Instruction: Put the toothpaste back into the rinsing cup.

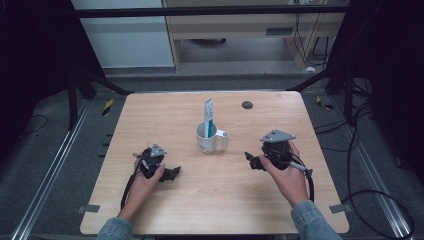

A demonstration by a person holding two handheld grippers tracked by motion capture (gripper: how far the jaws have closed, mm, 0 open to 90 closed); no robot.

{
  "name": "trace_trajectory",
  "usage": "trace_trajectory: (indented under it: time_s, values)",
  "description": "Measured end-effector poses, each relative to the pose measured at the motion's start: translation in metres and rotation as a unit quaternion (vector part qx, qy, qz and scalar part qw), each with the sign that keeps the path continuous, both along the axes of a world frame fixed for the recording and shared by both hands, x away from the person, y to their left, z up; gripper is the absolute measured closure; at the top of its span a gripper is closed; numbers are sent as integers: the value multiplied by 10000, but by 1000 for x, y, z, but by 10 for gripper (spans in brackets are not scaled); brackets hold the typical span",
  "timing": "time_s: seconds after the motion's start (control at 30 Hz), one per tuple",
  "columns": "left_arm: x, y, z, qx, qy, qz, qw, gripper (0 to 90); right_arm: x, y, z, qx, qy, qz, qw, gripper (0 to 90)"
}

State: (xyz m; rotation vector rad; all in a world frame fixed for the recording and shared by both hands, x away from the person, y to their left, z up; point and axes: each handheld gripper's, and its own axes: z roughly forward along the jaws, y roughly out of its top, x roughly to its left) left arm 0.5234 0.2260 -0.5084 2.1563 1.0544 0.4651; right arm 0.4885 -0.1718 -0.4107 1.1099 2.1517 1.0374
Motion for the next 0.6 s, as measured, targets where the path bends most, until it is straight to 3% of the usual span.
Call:
trace_trajectory:
  time_s: [0.37,0.6]
  values:
    - [0,0,0,-3,0,1,10000,0,-9,-32,-32,57,140,-214,9997,107]
    - [0,0,0,-3,0,1,10000,0,-8,-43,-52,85,302,-316,9990,106]
